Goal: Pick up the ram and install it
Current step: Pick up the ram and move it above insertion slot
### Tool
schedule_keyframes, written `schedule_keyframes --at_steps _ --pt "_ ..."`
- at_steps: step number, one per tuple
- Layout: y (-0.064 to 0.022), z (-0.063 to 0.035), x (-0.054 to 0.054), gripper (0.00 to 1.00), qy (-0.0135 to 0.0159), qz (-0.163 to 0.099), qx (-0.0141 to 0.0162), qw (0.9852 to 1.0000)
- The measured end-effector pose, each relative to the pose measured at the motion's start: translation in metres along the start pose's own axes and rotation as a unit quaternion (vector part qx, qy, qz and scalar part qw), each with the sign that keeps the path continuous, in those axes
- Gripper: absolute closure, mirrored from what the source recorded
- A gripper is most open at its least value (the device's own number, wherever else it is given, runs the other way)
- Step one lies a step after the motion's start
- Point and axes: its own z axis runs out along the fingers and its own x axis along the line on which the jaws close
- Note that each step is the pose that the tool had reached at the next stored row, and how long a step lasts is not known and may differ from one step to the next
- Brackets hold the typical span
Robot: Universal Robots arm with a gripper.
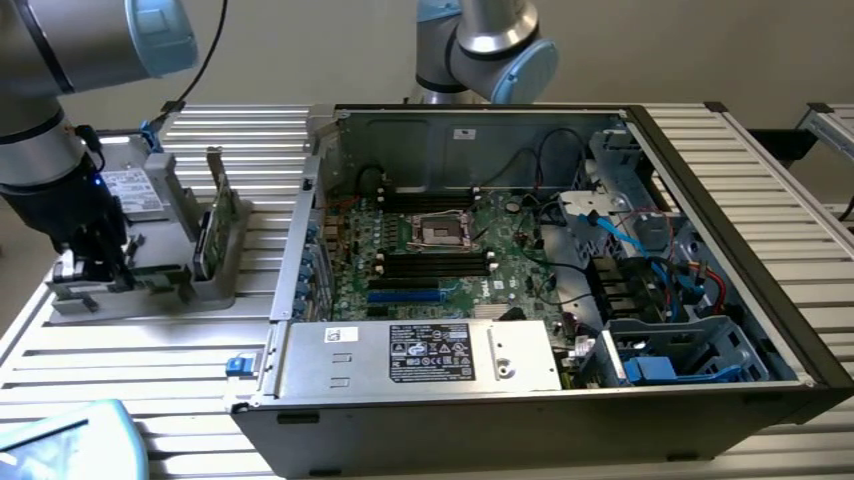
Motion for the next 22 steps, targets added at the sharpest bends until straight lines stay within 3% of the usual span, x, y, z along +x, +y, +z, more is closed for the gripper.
schedule_keyframes --at_steps 13,22 --pt "-0.0005 -0.0193 0.000 0.86 -0.0008 0.005 -0.0037 1.0000" --pt "-0.0078 -0.0418 0.002 0.86 -0.0023 0.005 -0.0148 0.9999"
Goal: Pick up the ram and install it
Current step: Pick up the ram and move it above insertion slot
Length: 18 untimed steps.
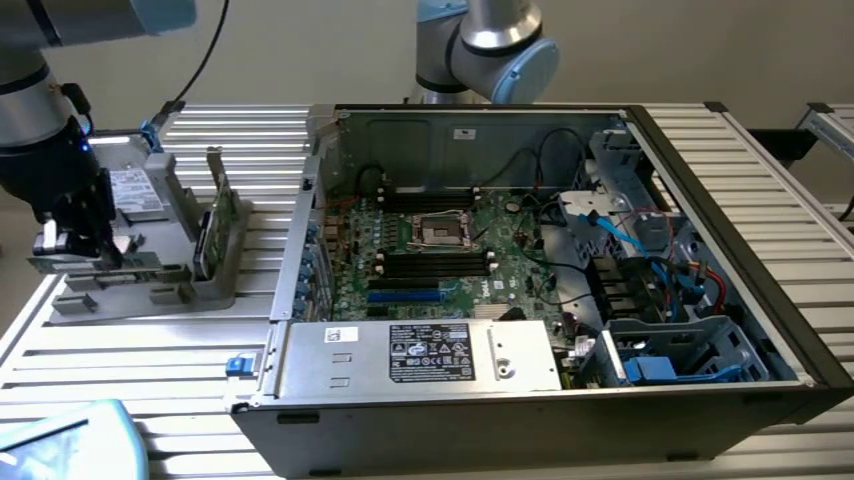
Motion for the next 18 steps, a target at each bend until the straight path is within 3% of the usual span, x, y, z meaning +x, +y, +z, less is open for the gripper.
schedule_keyframes --at_steps 5,13,18 --pt "-0.0087 -0.0165 0.002 0.86 -0.0008 0.000 -0.0058 1.0000" --pt "-0.0237 -0.0519 0.004 0.86 -0.0012 0.000 -0.0085 1.0000" --pt "-0.0412 -0.0738 0.007 0.86 -0.0024 0.000 -0.0100 0.9999"
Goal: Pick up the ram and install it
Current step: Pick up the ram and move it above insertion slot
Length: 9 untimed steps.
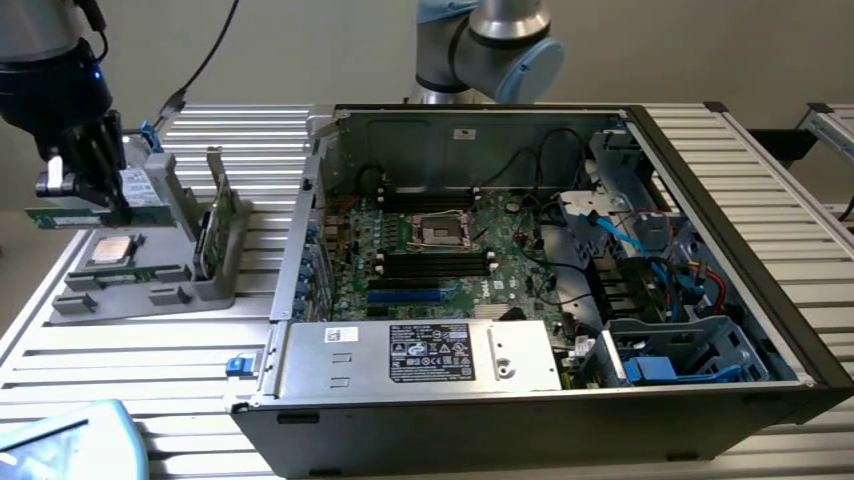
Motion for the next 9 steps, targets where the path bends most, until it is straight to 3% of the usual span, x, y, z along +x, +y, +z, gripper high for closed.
schedule_keyframes --at_steps 9 --pt "-0.0328 -0.0414 0.007 0.86 -0.0034 0.000 -0.0029 1.0000"
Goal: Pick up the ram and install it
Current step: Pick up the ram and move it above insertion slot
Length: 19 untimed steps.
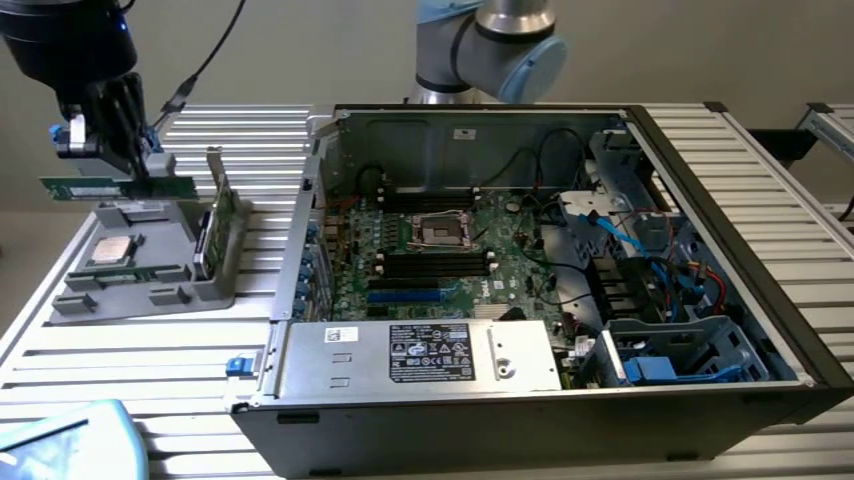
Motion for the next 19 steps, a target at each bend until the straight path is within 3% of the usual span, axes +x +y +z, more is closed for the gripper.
schedule_keyframes --at_steps 5,9,12,15,19 --pt "-0.0101 -0.0181 0.004 0.86 -0.0018 0.000 -0.0061 1.0000" --pt "-0.0167 -0.0216 0.009 0.86 -0.0039 0.000 -0.0147 0.9999" --pt "-0.0240 -0.0239 0.011 0.86 -0.0058 -0.001 -0.0186 0.9998" --pt "-0.0336 -0.0268 0.014 0.86 -0.0075 -0.001 -0.0206 0.9998" --pt "-0.0510 -0.0297 0.018 0.86 -0.0118 -0.001 -0.0201 0.9997"
